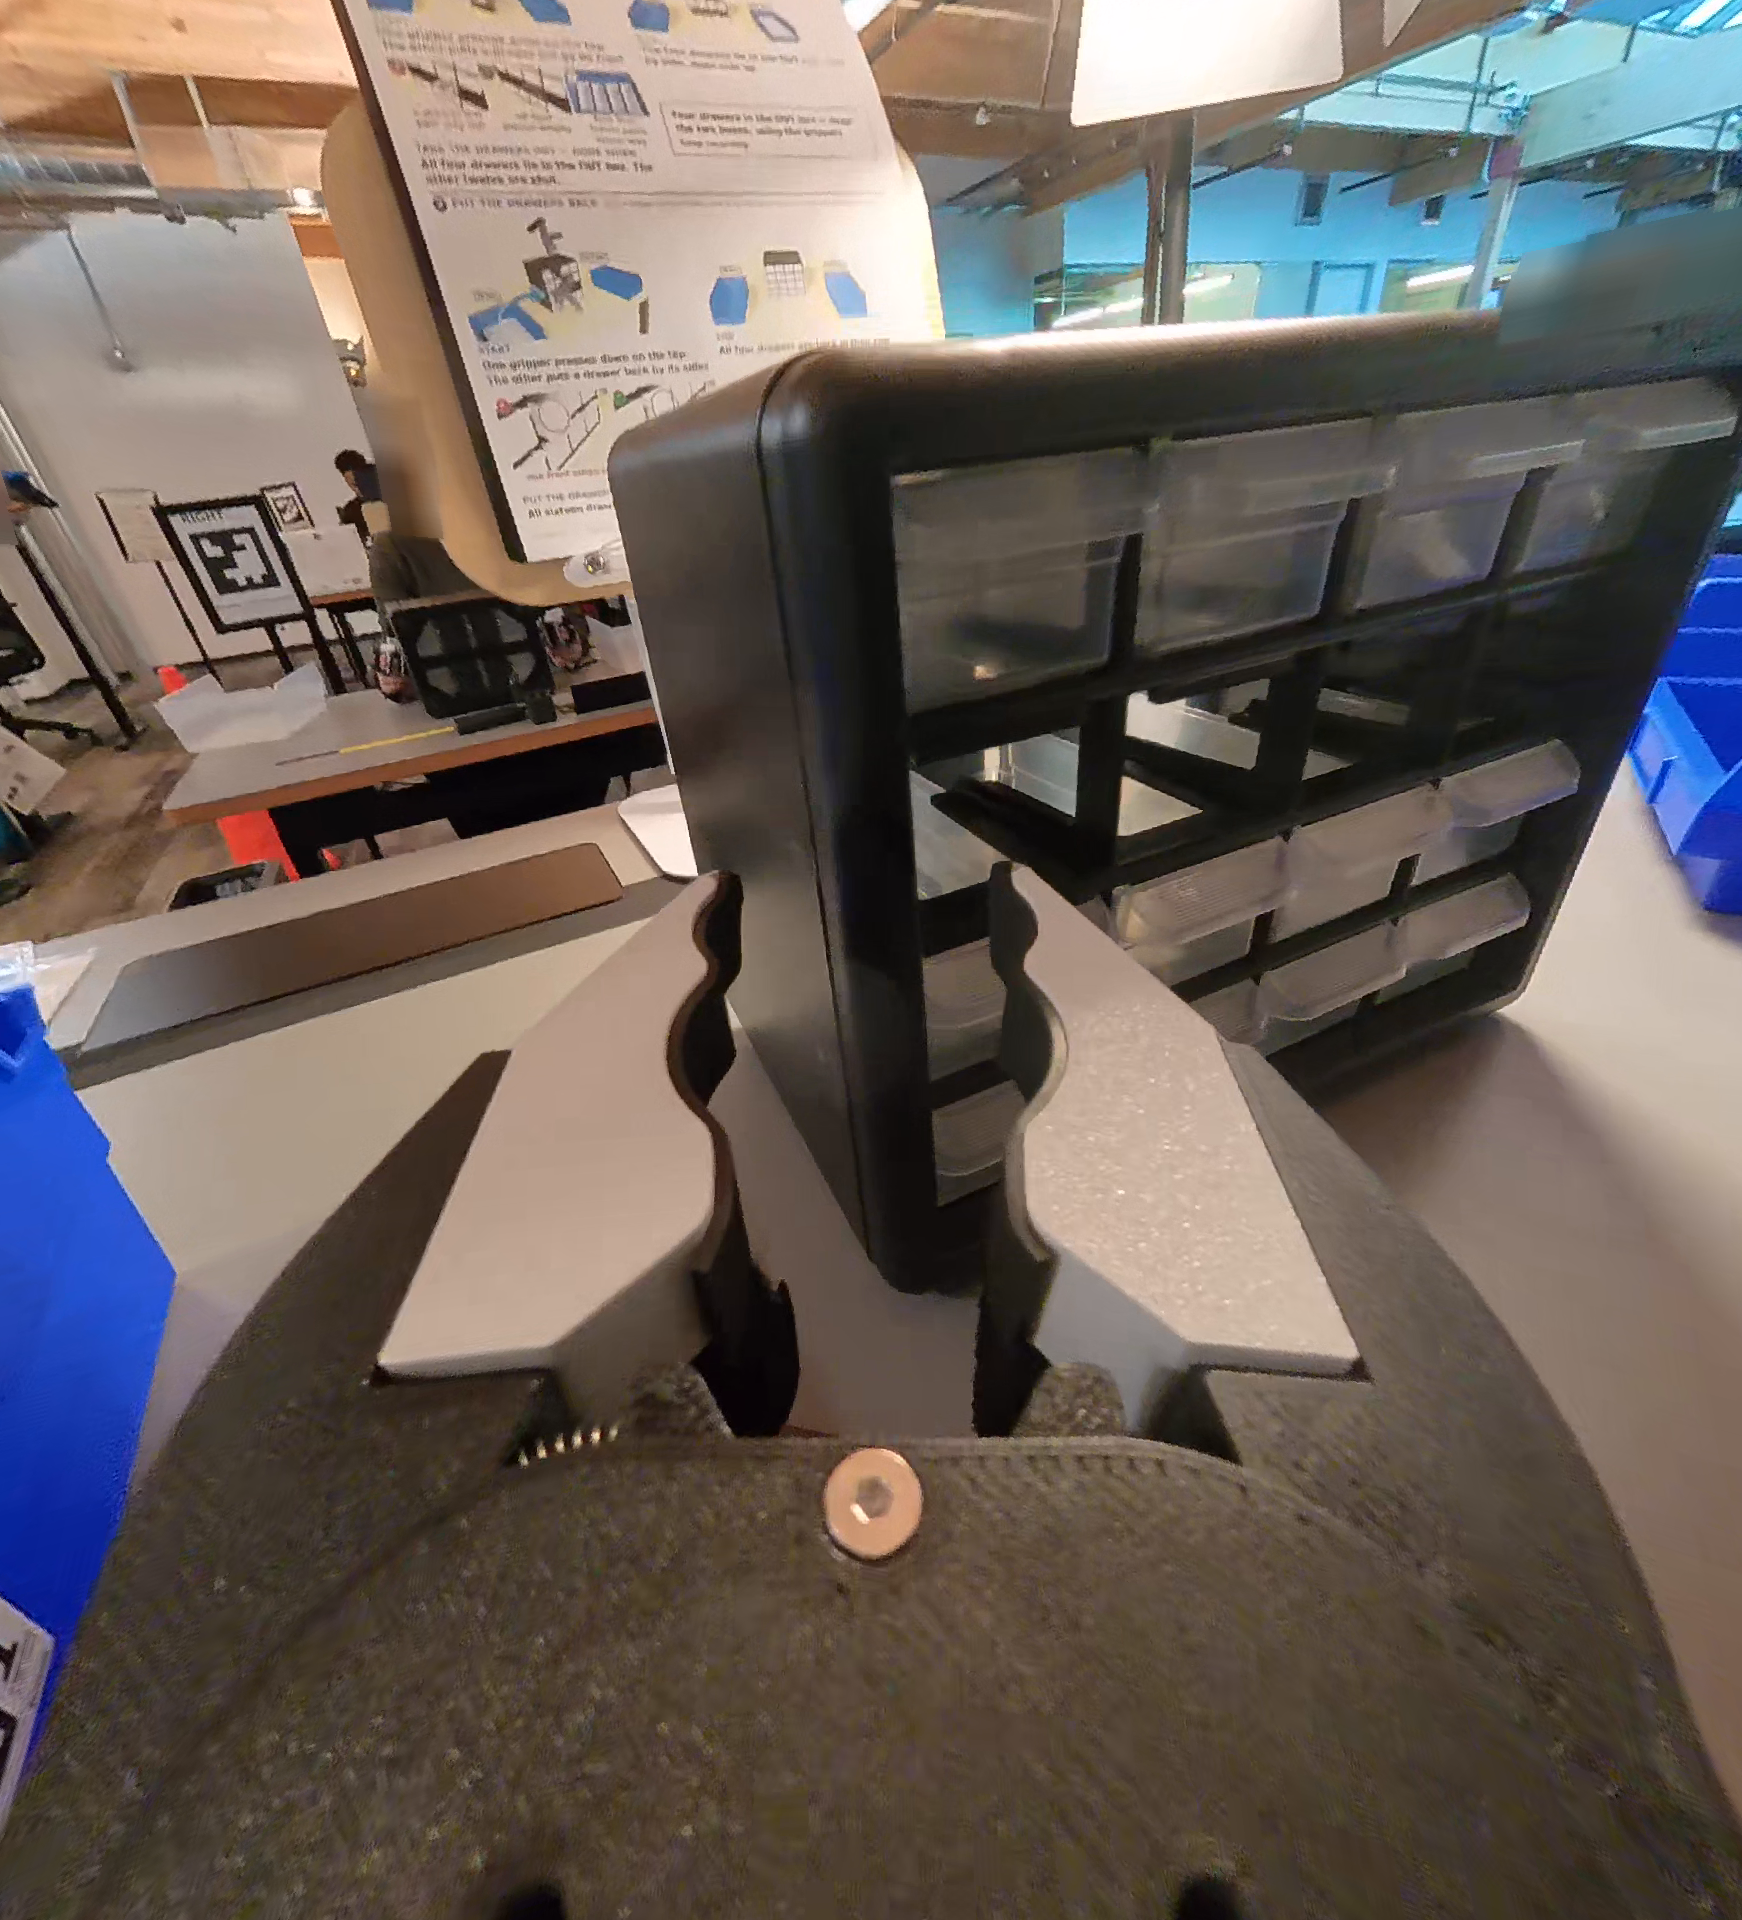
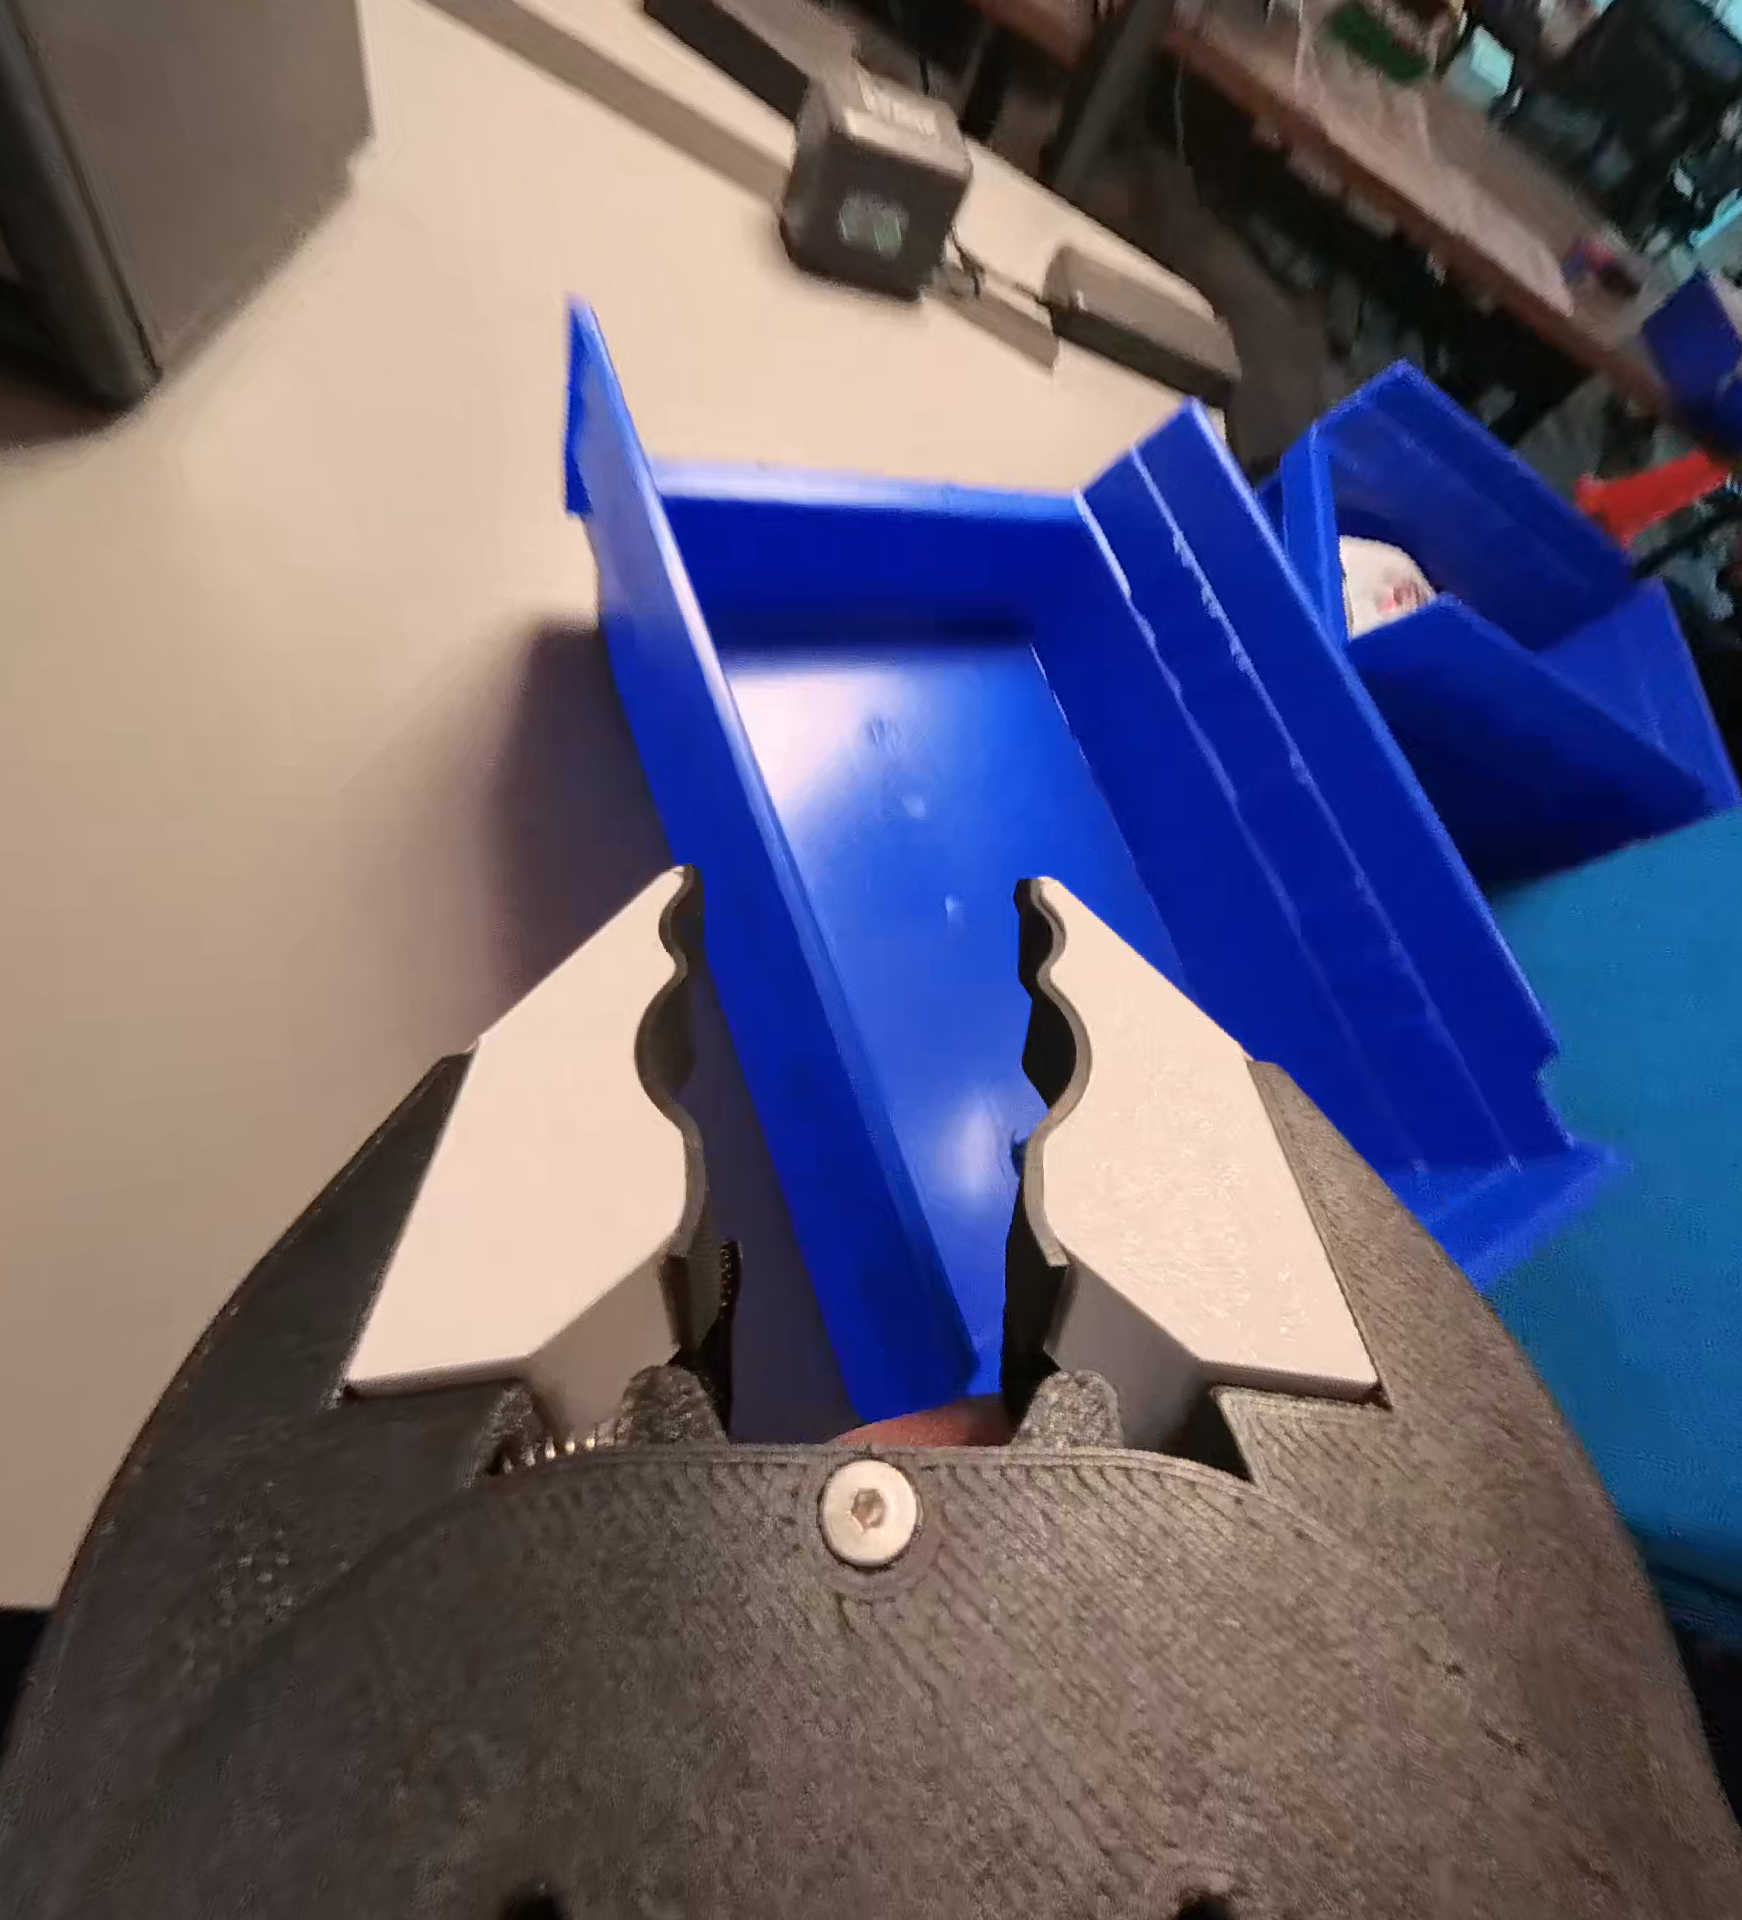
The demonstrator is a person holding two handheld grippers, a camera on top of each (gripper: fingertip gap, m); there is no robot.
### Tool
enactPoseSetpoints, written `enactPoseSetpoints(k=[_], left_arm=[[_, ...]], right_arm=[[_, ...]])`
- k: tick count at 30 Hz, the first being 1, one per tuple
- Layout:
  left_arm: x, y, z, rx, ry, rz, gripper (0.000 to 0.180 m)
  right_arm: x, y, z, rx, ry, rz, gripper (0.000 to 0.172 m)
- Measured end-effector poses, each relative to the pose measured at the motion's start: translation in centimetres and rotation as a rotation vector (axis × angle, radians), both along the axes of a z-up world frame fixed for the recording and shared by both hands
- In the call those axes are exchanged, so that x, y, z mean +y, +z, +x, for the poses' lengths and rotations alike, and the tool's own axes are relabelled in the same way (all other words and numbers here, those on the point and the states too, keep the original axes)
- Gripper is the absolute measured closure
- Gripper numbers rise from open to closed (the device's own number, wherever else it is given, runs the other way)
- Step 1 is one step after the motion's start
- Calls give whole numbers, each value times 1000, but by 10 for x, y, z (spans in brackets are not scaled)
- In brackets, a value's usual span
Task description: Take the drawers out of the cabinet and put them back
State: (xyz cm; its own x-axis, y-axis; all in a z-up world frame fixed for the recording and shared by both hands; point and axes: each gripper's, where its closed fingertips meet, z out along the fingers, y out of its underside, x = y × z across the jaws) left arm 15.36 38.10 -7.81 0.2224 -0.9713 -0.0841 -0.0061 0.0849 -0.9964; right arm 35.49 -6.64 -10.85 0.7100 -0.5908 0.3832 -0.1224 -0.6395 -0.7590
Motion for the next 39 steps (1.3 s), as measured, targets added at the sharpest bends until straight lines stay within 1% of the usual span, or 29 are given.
enactPoseSetpoints(k=[2,3,5,7,9,10,11,14,15,17,20,23,24,25,27,30,33,35,36,38,39], left_arm=[[-1,3,-1,-6,2,19,133],[0,3,-2,-6,5,23,133],[1,4,-3,-8,6,15,134],[2,4,-3,-11,1,-1,134],[1,5,-3,-12,-1,-6,134],[1,5,-4,-12,-1,-4,134],[1,6,-4,-11,-1,-2,134],[-1,7,-3,-12,-9,-6,134],[-1,8,-3,-15,-11,-7,134],[-1,7,-3,-13,-8,0,134],[4,3,-3,-4,8,9,134],[9,-2,-3,7,15,-10,134],[10,-3,-3,8,12,-20,134],[9,-3,-2,7,5,-30,134],[6,-1,-2,1,-13,-45,134],[0,2,-1,-4,-32,-37,135],[-4,5,-2,-6,-36,-14,135],[-5,7,-3,-13,-38,-14,135],[-5,8,-3,-16,-39,-17,135],[-5,9,-4,-24,-44,-25,135],[-5,10,-4,-26,-46,-28,135]], right_arm=[[-19,-14,4,-1,-26,-88,117],[-27,-19,6,-11,-20,-136,116],[-37,-20,13,-53,18,-170,116],[-56,-19,25,-54,-7,-198,118],[-70,-10,34,-124,1,-269,119],[-65,-4,31,-140,33,-269,118],[-52,3,24,-131,77,-220,117],[9,17,1,-58,207,7,114],[26,16,2,-49,206,37,111],[52,9,15,-50,144,52,108],[80,-17,31,19,63,29,108],[86,-22,46,-64,5,-65,123],[86,-21,50,-99,-1,-88,134],[87,-21,51,-105,8,-100,138],[91,-20,46,-93,74,-107,141],[97,-20,25,-79,240,-99,142],[92,-21,-4,-77,414,-112,143],[79,-22,-27,-36,536,-115,145],[70,-22,-39,16,584,-110,145],[49,-20,-55,98,633,-103,141],[39,-15,-58,108,631,-94,138]])
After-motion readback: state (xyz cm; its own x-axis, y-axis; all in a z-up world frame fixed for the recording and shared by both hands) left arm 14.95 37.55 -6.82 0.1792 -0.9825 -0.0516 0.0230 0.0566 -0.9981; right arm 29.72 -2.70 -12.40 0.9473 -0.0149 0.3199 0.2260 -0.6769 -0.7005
